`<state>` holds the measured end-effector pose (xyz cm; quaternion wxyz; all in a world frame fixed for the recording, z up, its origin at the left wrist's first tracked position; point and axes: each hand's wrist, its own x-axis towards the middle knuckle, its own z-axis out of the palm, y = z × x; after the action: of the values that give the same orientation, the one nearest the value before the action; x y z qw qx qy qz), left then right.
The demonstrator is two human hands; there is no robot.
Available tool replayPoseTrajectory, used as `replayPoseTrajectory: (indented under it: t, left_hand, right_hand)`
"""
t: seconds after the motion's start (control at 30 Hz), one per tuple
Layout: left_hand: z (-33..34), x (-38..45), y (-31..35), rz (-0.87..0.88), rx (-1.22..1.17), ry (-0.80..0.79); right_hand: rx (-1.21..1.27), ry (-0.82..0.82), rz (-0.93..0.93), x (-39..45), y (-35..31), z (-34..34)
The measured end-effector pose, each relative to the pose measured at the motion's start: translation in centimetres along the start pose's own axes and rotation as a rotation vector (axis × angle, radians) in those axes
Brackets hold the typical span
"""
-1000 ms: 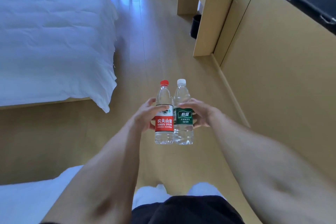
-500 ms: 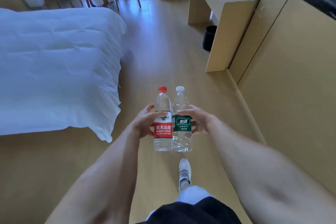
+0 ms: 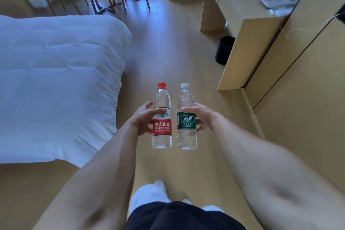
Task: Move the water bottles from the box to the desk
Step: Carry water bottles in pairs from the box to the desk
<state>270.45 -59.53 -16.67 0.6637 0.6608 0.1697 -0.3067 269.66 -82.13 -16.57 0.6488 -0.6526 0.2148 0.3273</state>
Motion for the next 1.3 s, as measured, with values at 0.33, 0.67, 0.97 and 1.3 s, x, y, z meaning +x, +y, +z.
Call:
replayPoseTrajectory:
  t: [0.33, 0.67, 0.97, 1.3]
  left_hand:
    - [-1.9, 15.3, 11.0, 0.032, 0.016, -0.086]
    - [-7.2, 31.1, 26.0, 0.032, 0.048, -0.143]
    - [-8.8, 42.7, 35.0, 0.005, 0.092, -0.162]
    - [-7.9, 57.9, 48.0, 0.014, 0.154, -0.107]
  right_hand:
    - [-0.033, 0.074, 0.011, 12.2, -11.4, -4.1]
    - [0.003, 0.173, 0.031, 25.9, -26.8, -6.4]
    - [0.067, 0.165, 0.027, 36.5, -35.9, -9.5]
    - [0.112, 0.115, -0.009, 50.8, -49.3, -17.0]
